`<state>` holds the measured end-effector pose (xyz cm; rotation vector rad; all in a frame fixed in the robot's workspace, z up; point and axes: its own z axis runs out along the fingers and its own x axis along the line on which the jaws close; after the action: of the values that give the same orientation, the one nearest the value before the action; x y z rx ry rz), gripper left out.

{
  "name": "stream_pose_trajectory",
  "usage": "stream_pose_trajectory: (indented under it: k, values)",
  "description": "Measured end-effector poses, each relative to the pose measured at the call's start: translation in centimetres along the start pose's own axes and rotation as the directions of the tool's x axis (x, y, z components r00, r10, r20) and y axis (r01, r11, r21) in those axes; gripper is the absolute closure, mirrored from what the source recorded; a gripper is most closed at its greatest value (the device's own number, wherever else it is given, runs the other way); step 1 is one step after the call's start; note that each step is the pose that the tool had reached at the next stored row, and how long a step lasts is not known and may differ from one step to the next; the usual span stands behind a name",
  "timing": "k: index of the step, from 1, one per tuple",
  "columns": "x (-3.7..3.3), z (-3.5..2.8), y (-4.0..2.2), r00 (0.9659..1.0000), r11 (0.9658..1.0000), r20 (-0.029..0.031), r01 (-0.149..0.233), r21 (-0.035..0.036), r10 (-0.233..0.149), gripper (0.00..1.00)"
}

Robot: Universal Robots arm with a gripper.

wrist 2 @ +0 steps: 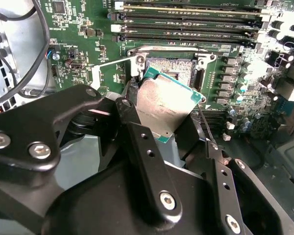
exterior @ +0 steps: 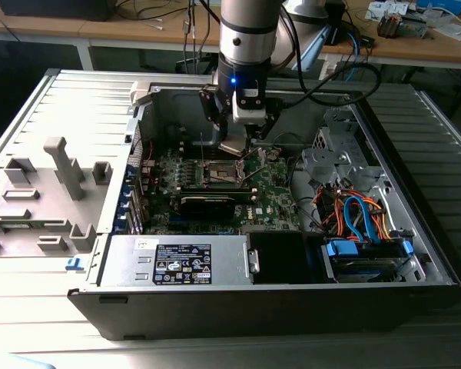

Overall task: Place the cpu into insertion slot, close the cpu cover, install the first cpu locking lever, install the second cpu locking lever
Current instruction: 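Place the cpu into insertion slot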

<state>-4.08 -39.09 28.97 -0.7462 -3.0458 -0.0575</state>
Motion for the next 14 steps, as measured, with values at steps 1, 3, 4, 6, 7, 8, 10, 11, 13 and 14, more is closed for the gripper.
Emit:
stream_pose_trajectory:
  k: [1, 3, 4, 6, 7, 8, 10, 11, 13, 14]
  values:
    - [0.00, 0.00, 0.00, 1.0000, 1.0000, 0.0001, -0.003, 0.0000, 0.003, 0.45]
    - [0.00, 0.02, 0.00, 0.9999, 0.9999, 0.0005, -0.014, -0.0002, 0.014, 0.45]
    - [0.00, 0.03, 0.00, 0.9998, 0.9998, 0.0006, -0.019, -0.0003, 0.019, 0.45]
    - [0.00, 0.04, 0.00, 0.9997, 0.9997, 0.0008, -0.025, -0.0003, 0.025, 0.45]
    - [0.00, 0.05, 0.00, 0.9996, 0.9996, 0.0010, -0.028, -0.0004, 0.028, 0.45]
    - [0.00, 0.05, 0.00, 0.9995, 0.9995, 0.0010, -0.031, -0.0005, 0.031, 0.45]
    - [0.00, 0.06, 0.00, 0.9993, 0.9993, 0.0013, -0.037, -0.0005, 0.037, 0.45]
    - [0.00, 0.07, 0.00, 0.9991, 0.9991, 0.0014, -0.041, -0.0006, 0.041, 0.45]
    - [0.00, 0.07, 0.00, 0.9989, 0.9989, 0.0016, -0.048, -0.0006, 0.048, 0.45]
    - [0.00, 0.08, 0.00, 0.9987, 0.9987, 0.0018, -0.051, -0.0007, 0.051, 0.45]
